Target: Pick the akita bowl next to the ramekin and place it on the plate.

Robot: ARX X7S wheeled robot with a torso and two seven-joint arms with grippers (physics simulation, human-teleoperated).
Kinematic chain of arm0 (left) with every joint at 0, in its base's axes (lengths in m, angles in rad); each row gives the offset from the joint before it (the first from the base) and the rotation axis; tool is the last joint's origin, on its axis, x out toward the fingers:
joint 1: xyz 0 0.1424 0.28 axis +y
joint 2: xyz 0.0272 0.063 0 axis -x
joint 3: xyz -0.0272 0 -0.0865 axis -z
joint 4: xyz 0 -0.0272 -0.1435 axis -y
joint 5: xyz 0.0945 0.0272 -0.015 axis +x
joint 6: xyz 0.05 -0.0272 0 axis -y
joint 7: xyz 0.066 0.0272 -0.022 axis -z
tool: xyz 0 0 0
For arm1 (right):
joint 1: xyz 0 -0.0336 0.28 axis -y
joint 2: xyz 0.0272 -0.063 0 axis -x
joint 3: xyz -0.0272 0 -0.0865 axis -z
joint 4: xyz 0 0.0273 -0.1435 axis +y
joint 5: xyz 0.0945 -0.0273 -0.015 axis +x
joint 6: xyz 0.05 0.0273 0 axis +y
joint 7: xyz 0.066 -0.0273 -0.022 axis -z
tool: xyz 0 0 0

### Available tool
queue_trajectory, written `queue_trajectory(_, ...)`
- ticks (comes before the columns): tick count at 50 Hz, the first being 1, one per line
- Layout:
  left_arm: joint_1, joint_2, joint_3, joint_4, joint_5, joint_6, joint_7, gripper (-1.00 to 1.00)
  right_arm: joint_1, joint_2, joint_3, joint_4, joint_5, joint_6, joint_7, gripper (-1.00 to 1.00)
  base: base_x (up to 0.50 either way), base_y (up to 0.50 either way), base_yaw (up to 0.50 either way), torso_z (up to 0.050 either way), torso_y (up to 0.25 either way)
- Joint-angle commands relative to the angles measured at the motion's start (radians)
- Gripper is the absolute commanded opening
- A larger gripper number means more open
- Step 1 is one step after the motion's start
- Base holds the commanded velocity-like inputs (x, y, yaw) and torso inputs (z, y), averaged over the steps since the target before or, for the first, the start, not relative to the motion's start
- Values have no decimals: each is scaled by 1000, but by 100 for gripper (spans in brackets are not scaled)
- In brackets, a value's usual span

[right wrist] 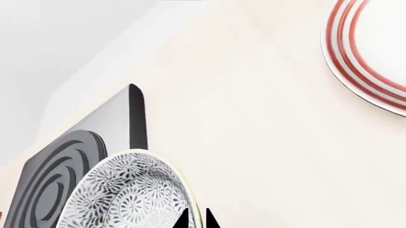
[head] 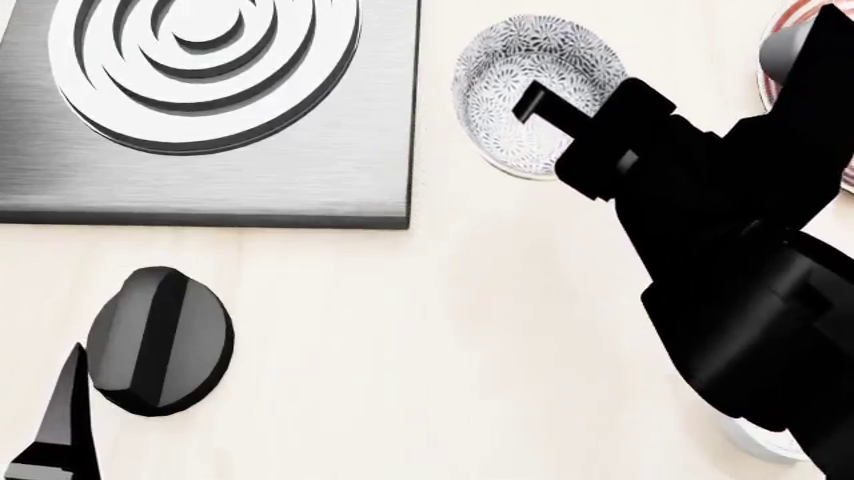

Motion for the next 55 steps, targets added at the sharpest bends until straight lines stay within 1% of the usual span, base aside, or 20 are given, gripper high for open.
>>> queue_trajectory(1, 4, -3, -1, -6, 2, 7, 1, 100, 41, -5, 7, 60, -3, 21, -14, -100, 0, 0, 0, 0, 0)
queue_trajectory(34, 18, 5, 18, -26, 20, 23, 12, 100, 103, -3, 16, 159, 0, 45, -24, -100, 0, 0, 0, 0, 0)
queue_trajectory(55, 15, 3, 24, -29, 28, 22, 13, 100, 125, 21, 34, 214, 5, 47, -30, -100, 0, 0, 0, 0, 0)
